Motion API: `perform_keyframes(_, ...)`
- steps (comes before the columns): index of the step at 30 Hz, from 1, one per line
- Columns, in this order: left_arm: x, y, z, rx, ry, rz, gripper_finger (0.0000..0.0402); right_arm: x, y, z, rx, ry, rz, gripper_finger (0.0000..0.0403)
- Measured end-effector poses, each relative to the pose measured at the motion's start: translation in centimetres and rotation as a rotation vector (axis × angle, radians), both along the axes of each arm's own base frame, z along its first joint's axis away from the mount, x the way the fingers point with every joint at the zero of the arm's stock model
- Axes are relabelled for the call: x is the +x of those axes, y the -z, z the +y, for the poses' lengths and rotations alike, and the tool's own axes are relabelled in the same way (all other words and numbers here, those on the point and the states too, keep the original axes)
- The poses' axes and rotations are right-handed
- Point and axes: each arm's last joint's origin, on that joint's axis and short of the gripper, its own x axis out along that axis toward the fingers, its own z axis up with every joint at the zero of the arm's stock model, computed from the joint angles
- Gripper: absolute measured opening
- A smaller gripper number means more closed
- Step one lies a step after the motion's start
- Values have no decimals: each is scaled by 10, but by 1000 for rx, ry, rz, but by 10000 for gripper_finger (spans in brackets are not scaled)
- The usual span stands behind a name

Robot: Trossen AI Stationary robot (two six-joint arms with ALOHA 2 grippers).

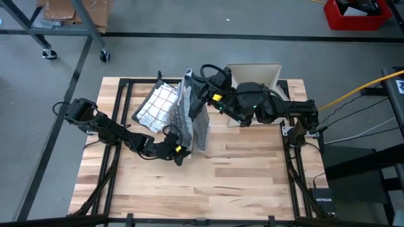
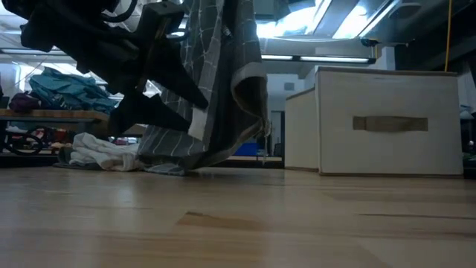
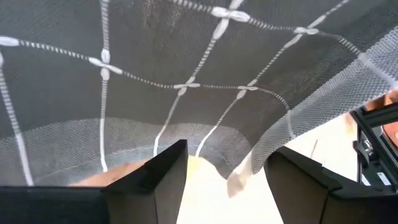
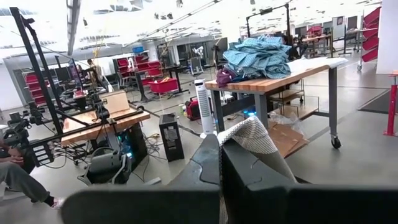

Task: Fold towel
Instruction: Fold the gray white kitchen towel

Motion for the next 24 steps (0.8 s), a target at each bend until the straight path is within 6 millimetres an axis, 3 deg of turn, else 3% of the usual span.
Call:
perform_keyframes(10, 1, -1, 0, 5, 4, -15, 154, 7, 5, 0, -1, 4, 6, 1)
perform_keyframes(24, 4, -4, 5, 5, -17, -42, 152, 15, 0, -2, -23, 8, -89, 1)
